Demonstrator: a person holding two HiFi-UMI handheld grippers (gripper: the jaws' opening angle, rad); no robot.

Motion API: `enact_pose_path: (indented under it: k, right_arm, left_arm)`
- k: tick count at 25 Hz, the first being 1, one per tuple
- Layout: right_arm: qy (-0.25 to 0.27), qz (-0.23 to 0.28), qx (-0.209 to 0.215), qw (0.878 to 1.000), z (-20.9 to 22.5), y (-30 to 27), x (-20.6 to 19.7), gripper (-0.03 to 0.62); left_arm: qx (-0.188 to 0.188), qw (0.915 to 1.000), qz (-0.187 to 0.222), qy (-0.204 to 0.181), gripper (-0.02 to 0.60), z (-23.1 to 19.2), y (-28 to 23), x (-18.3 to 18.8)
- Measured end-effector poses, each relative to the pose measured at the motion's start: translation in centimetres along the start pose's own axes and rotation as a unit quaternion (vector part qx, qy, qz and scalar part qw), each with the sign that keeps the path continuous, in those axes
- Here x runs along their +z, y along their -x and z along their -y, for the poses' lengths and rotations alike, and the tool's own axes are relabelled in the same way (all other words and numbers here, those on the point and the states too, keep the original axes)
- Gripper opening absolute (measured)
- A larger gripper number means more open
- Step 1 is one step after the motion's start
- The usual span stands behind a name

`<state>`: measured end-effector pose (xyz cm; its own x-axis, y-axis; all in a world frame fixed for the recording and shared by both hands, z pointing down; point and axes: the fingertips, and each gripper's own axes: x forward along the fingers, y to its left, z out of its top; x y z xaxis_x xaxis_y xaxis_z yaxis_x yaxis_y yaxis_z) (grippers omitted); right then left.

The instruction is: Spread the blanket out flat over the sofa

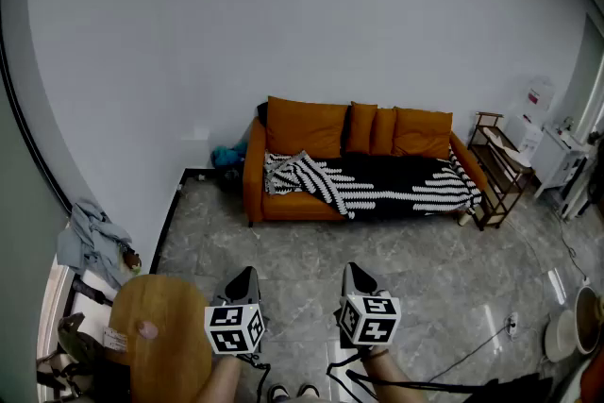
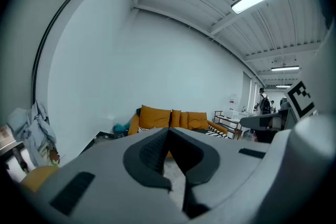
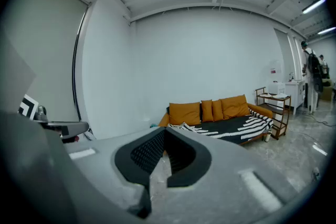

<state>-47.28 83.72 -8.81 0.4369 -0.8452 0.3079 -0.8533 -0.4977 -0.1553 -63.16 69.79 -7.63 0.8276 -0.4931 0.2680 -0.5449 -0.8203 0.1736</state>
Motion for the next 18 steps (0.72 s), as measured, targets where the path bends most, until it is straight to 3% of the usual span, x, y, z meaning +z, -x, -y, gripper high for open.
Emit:
enact_pose_path:
  k: [18]
  right_arm:
    - [-0.047,-0.007,-0.025,0.999,-2.3,-1.1,-1.6,0.005]
  left_arm:
    - [-0.016,0.9996,-0.006,0.021,-0.009,-4.2,0.6,-0.1]
